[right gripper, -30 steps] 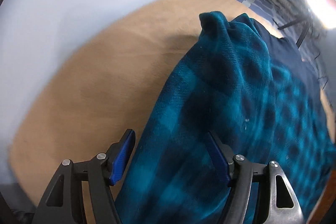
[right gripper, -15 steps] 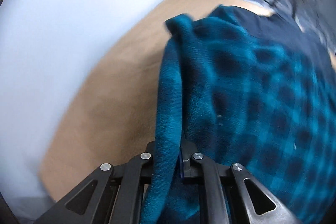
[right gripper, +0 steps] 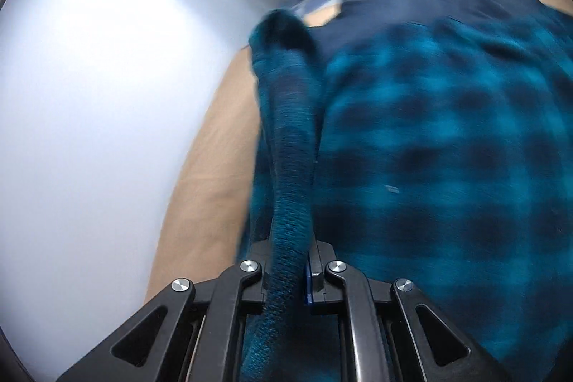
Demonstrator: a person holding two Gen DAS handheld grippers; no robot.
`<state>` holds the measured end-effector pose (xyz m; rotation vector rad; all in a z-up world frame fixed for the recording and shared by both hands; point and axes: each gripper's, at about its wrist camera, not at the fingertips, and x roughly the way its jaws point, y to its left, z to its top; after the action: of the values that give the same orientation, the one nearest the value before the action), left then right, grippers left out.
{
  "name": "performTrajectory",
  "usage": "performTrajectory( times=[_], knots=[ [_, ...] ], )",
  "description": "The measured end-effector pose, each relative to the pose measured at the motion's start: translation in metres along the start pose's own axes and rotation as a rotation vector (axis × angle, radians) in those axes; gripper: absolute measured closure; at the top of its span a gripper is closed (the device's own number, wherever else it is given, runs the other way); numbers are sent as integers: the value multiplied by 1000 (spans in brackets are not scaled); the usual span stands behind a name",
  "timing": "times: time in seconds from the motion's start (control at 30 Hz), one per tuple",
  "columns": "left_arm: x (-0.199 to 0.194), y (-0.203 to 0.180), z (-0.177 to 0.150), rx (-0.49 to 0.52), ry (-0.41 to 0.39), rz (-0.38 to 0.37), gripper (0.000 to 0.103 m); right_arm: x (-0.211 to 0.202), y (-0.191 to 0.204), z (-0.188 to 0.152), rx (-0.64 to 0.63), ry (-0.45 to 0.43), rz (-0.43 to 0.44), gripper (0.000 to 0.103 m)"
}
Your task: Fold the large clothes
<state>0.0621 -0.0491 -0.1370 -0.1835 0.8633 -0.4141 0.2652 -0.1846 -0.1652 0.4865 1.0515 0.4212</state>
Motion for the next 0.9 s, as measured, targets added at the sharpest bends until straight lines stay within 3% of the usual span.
performTrajectory(
  times=[0.13,0.33,0.4,0.47,0.57,0.67,0.8,0.87,0.9],
  knots=[
    [12,-10,-5,22,48,-14,97,4,-26,-9,34,26,-47,97],
    [10,-17,-6,42,58,-20,96,12,-26,-7,3,38,-80,97],
    [6,-17,-7,41,71,-49,88,13,-19,-6,-24,46,-97,95],
    [-4,-13,-11,23,79,-116,77,12,-6,-4,-59,53,-138,74],
    [-25,-6,-18,15,66,-173,75,-5,0,3,-111,31,-183,71],
    [-37,4,-22,7,36,-150,75,-36,5,-1,-145,-6,-194,69],
    [-25,8,-19,-36,48,-131,75,-64,12,-11,-206,-1,-171,67],
    [-15,0,-17,-14,53,-112,64,-68,9,-12,-221,15,-158,62],
    [-10,-7,-16,10,53,-95,64,-68,11,-12,-225,20,-151,60]
  ],
)
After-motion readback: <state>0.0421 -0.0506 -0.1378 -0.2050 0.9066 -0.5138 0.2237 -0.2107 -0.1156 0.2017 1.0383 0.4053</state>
